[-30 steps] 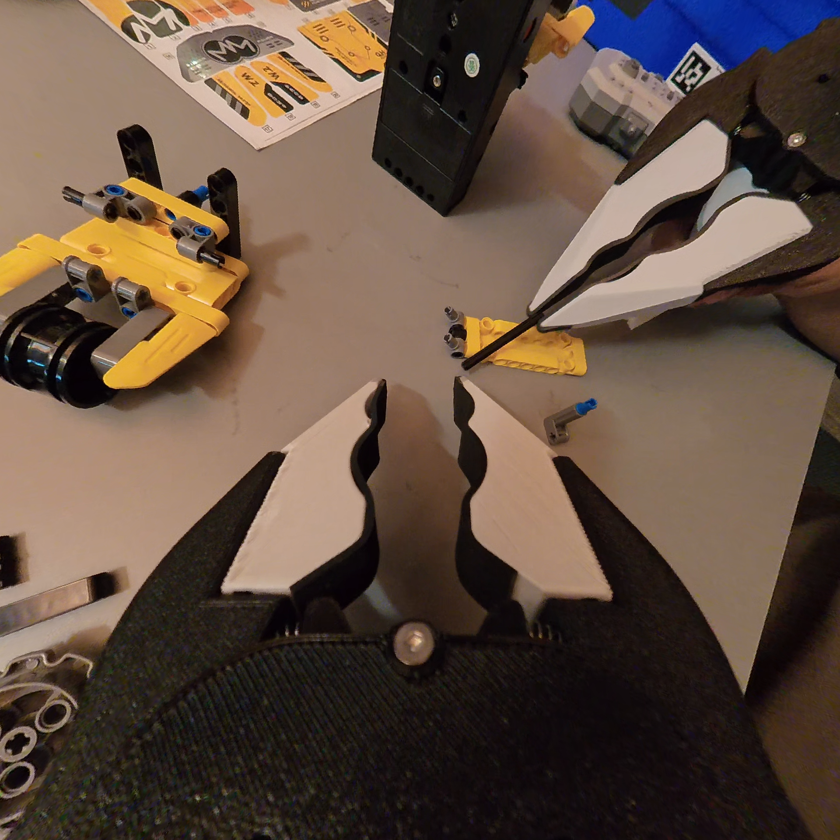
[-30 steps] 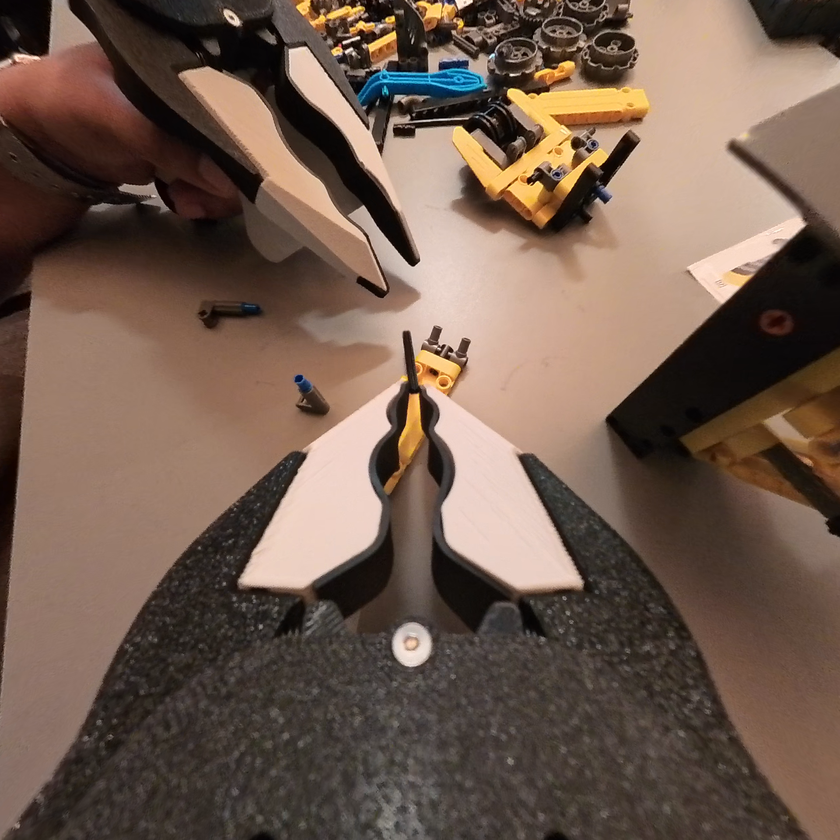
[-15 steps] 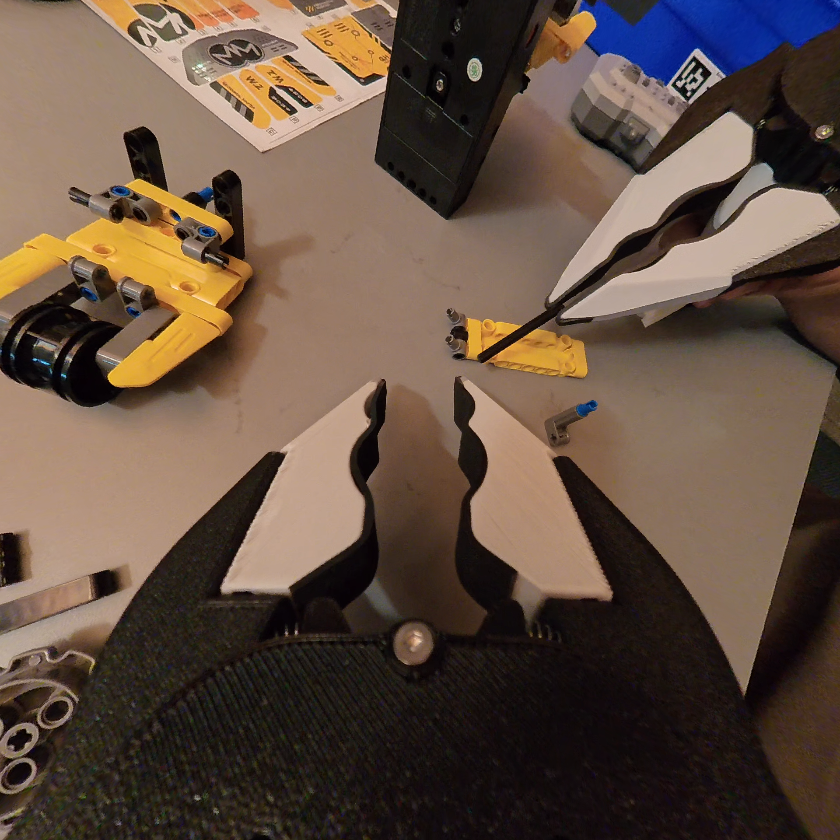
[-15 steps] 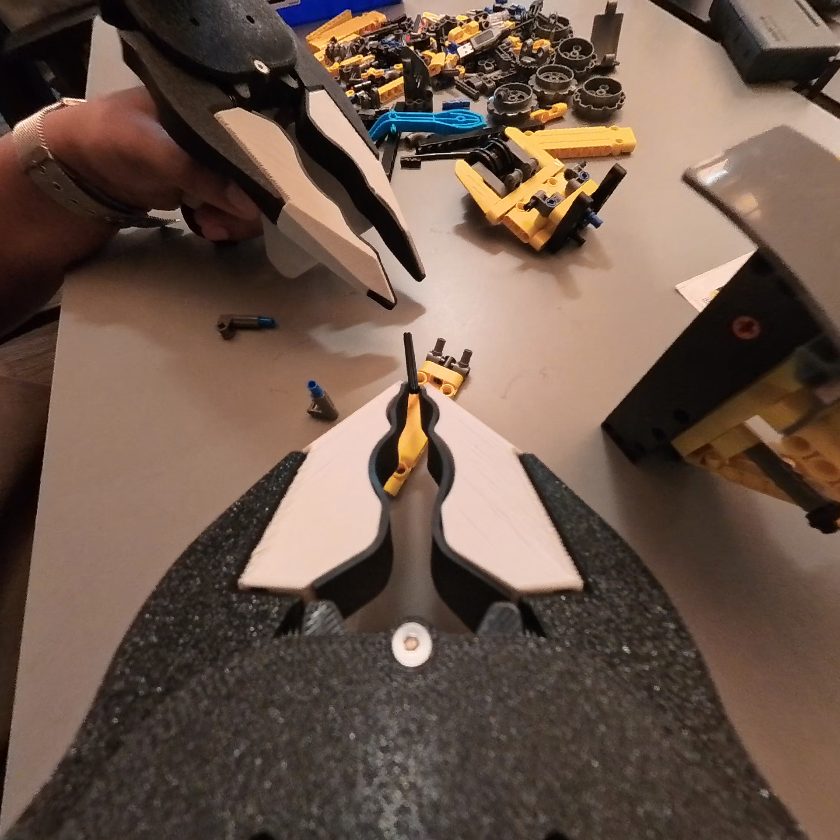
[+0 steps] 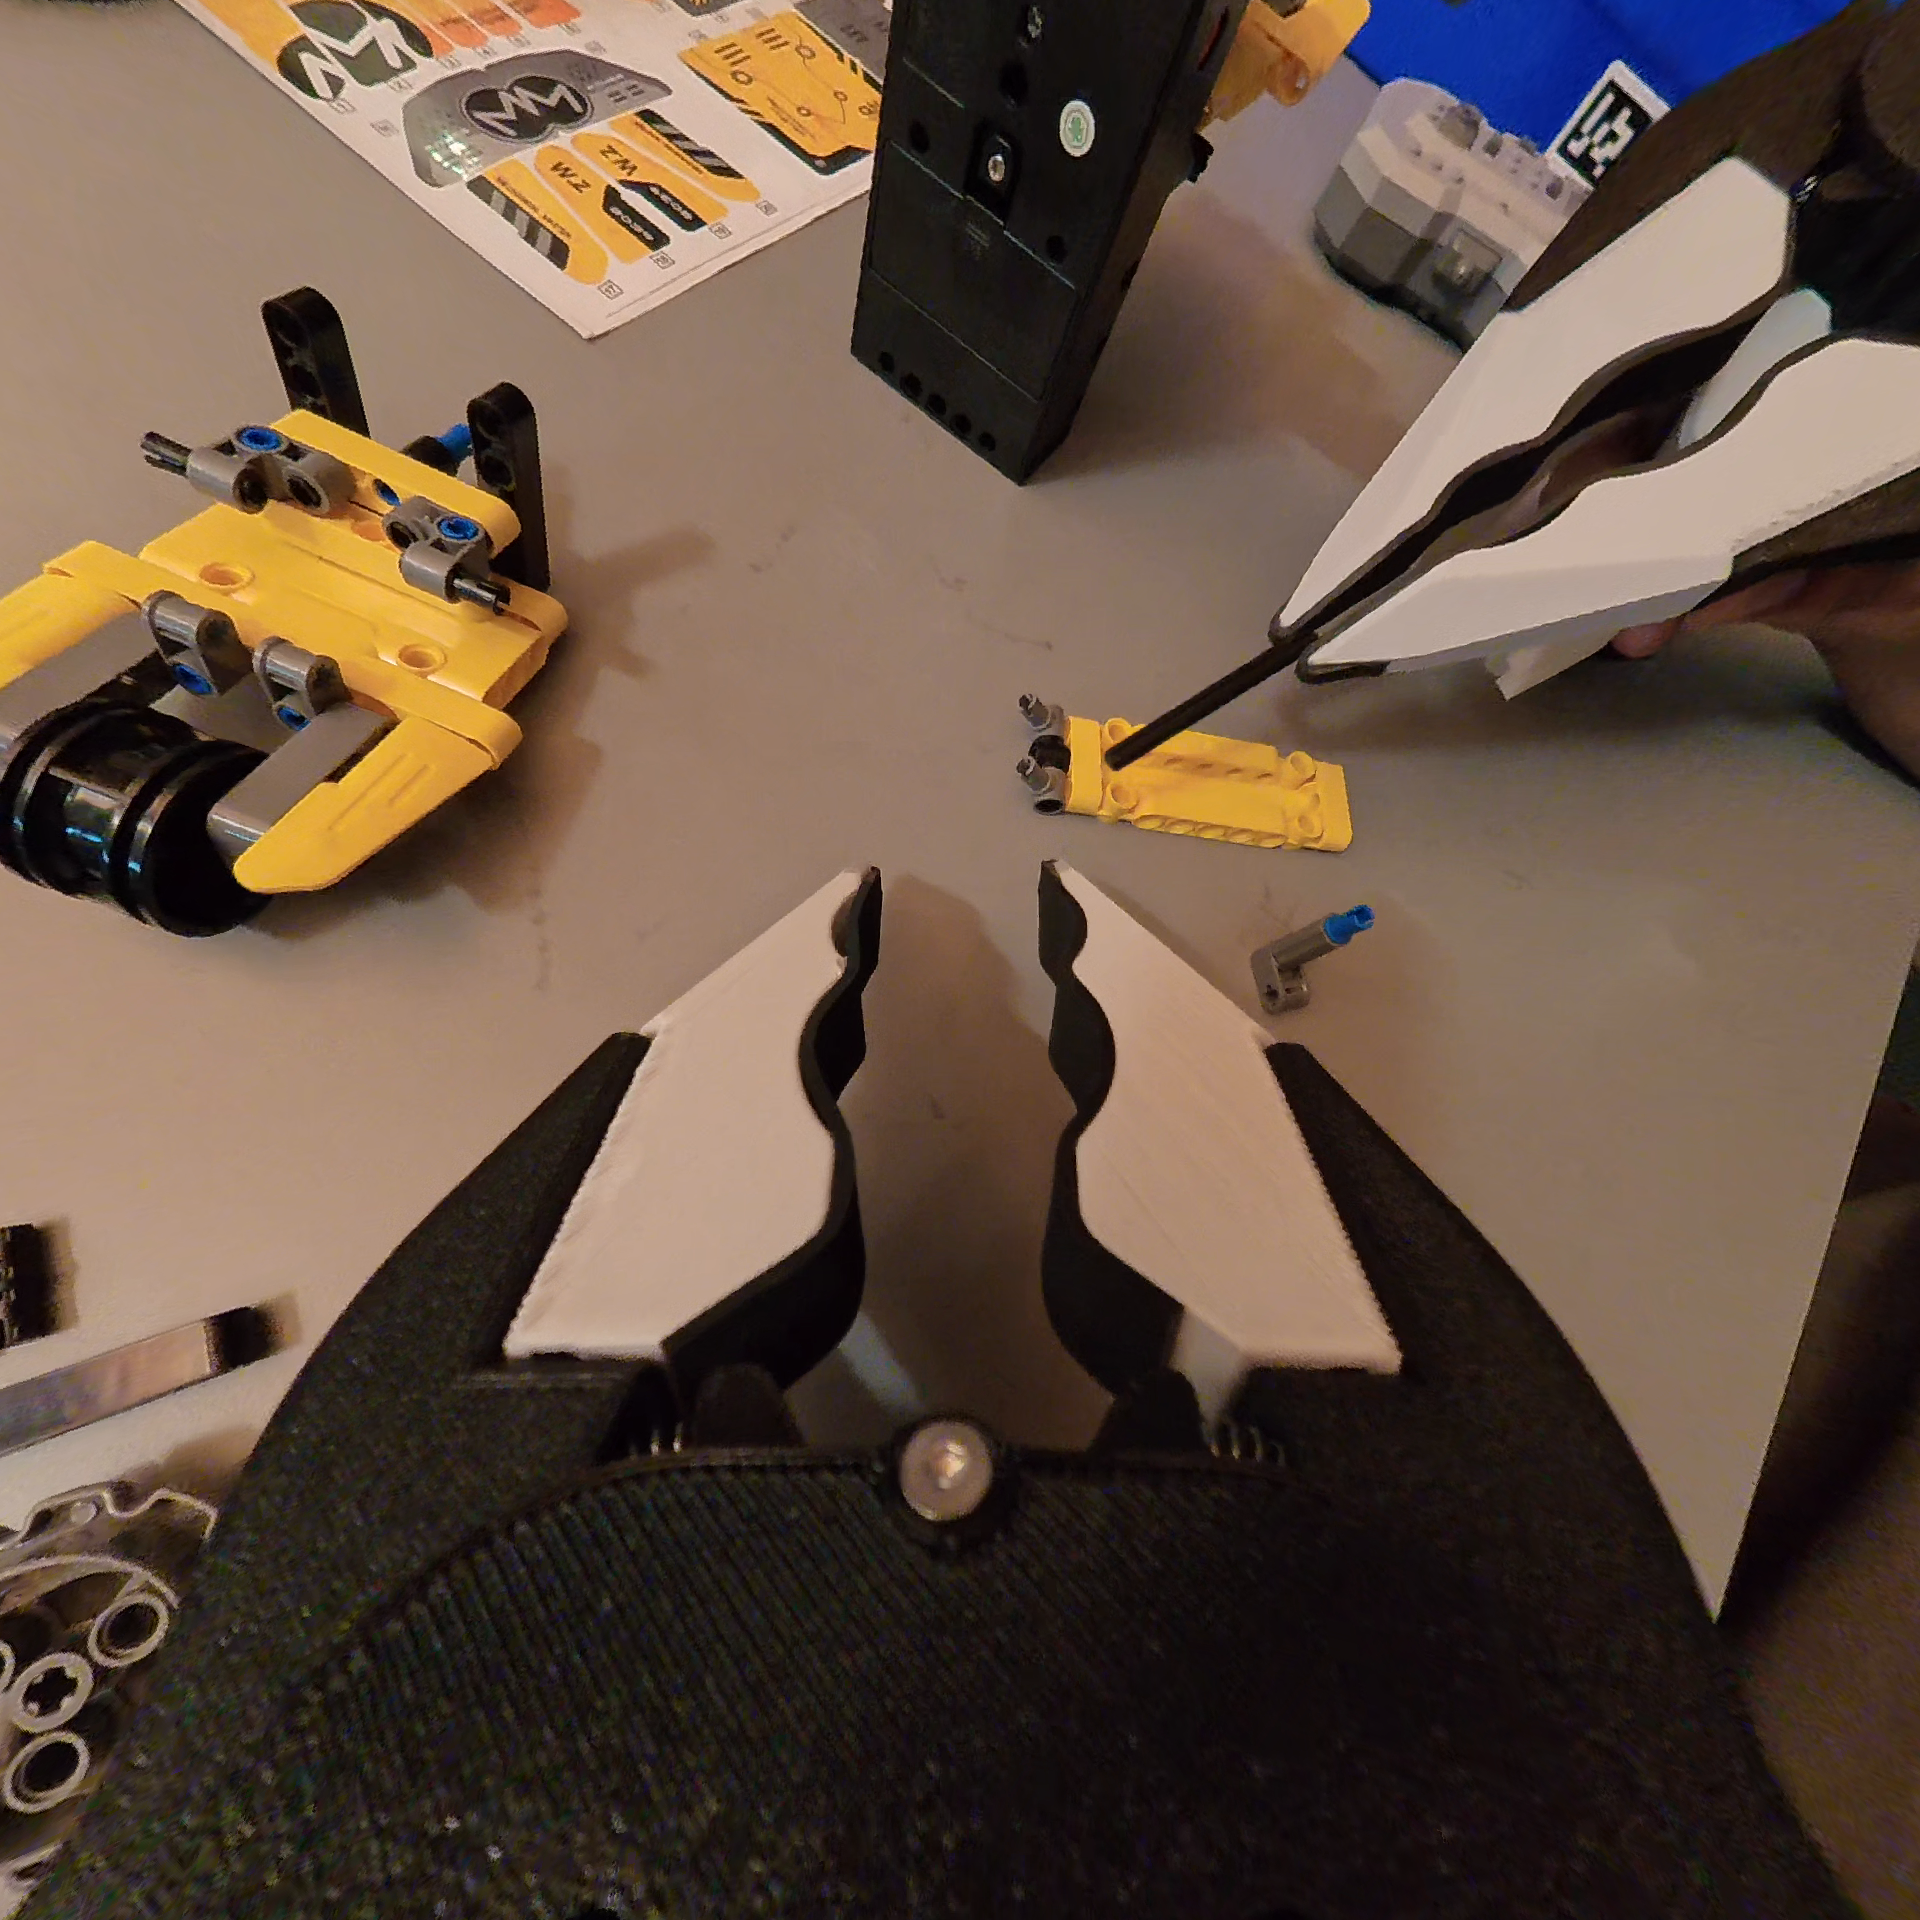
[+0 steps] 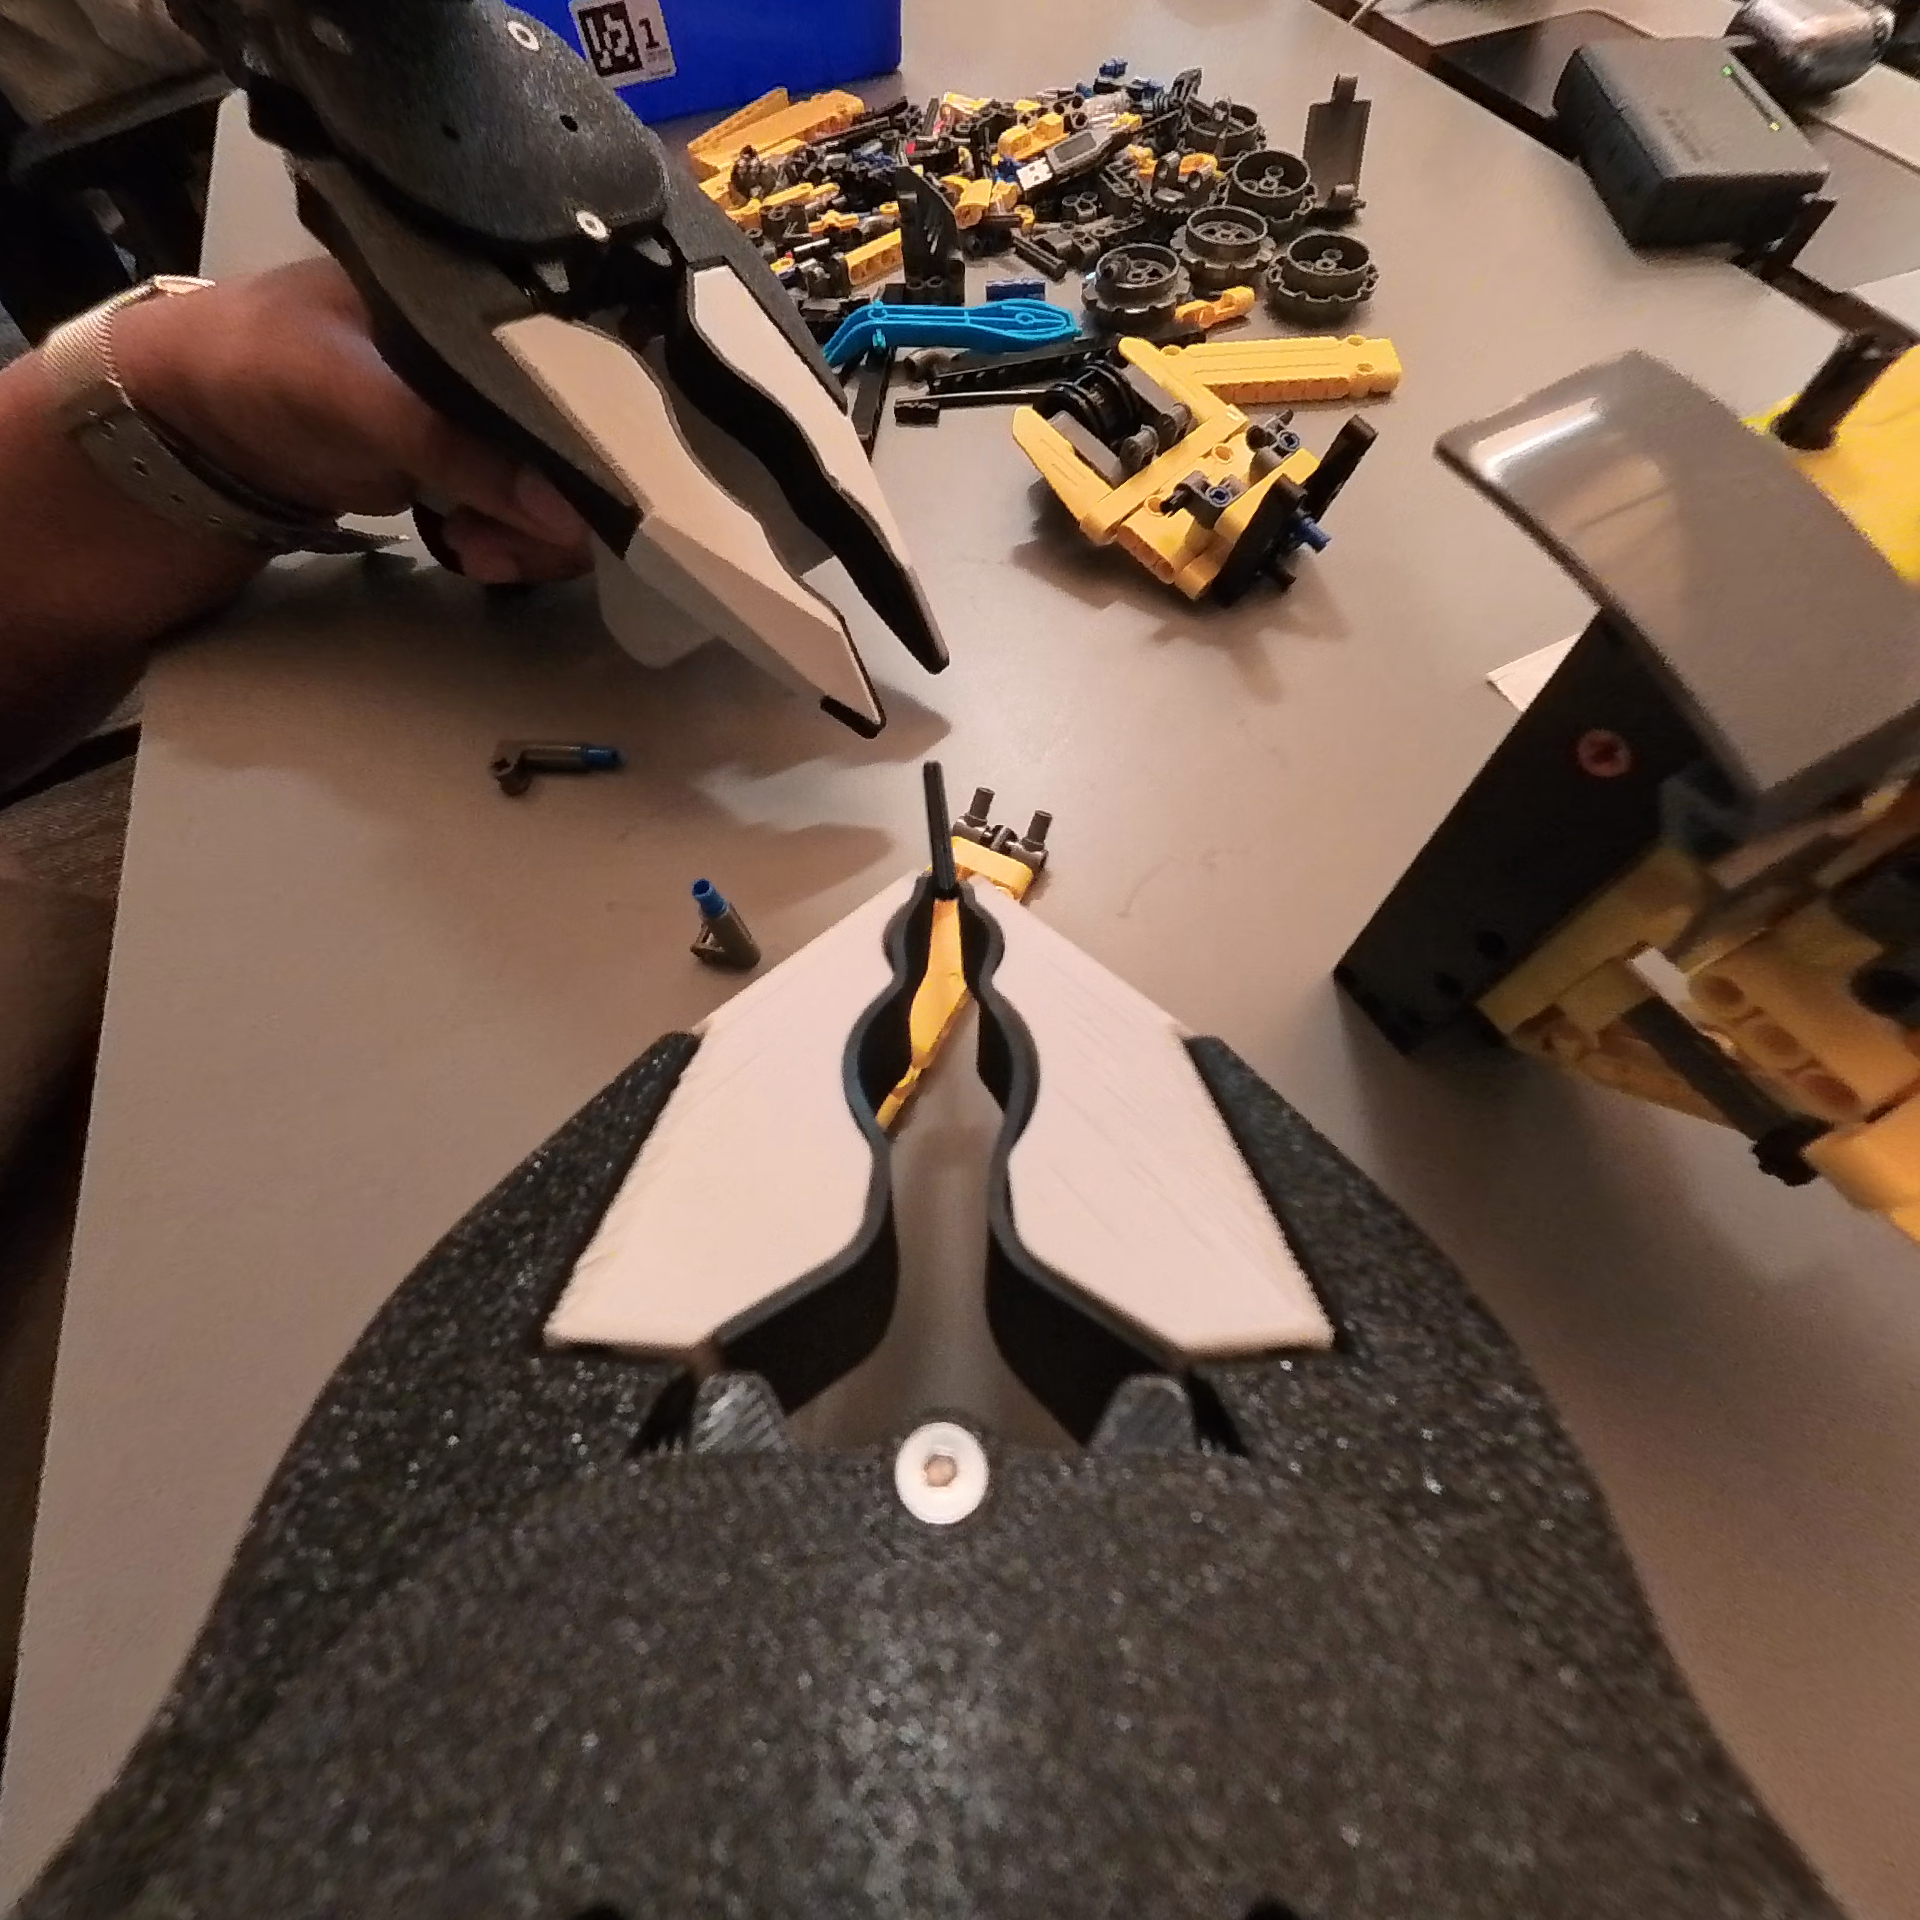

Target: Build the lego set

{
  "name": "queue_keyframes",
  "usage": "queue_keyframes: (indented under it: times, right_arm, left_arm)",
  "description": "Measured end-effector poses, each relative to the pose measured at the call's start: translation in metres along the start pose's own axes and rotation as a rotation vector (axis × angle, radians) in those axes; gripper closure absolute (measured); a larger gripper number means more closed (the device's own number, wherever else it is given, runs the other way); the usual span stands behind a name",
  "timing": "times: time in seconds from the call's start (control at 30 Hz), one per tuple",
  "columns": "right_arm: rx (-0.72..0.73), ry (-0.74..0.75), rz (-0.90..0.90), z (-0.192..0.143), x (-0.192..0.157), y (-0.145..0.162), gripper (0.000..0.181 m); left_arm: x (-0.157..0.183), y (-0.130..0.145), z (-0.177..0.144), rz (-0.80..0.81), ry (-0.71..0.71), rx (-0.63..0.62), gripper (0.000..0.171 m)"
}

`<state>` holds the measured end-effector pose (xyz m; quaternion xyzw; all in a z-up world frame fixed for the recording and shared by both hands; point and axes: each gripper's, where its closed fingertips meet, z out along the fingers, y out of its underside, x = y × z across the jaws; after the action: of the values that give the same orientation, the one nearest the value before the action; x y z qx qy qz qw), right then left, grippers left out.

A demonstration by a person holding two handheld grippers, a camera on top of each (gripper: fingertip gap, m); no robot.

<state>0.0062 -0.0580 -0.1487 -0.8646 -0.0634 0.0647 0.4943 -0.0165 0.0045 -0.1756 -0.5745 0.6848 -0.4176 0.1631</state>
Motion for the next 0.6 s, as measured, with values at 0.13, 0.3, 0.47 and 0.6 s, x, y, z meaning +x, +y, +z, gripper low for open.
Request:
queue_keyframes:
  times: [0.13,0.3,0.47,0.6]
  right_arm:
    - [0.005,0.002,-0.001,-0.0011,0.0003,-0.0009,0.178]
    - [0.008,0.002,-0.002,-0.0016,0.0000,-0.0016,0.178]
    - [0.009,0.002,-0.001,-0.0015,0.0003,-0.0016,0.177]
    - [0.009,-0.002,0.002,-0.0011,0.0003,-0.0010,0.177]
  left_arm:
    - [0.0003,0.0004,0.0004,0.007,-0.004,-0.004,0.145]
    - [0.0001,0.0006,0.0006,0.006,-0.005,-0.004,0.145]
    - [0.0002,0.0010,0.0010,0.008,-0.007,-0.008,0.145]
    - [0.0003,0.0014,0.0014,0.011,-0.009,-0.011,0.145]
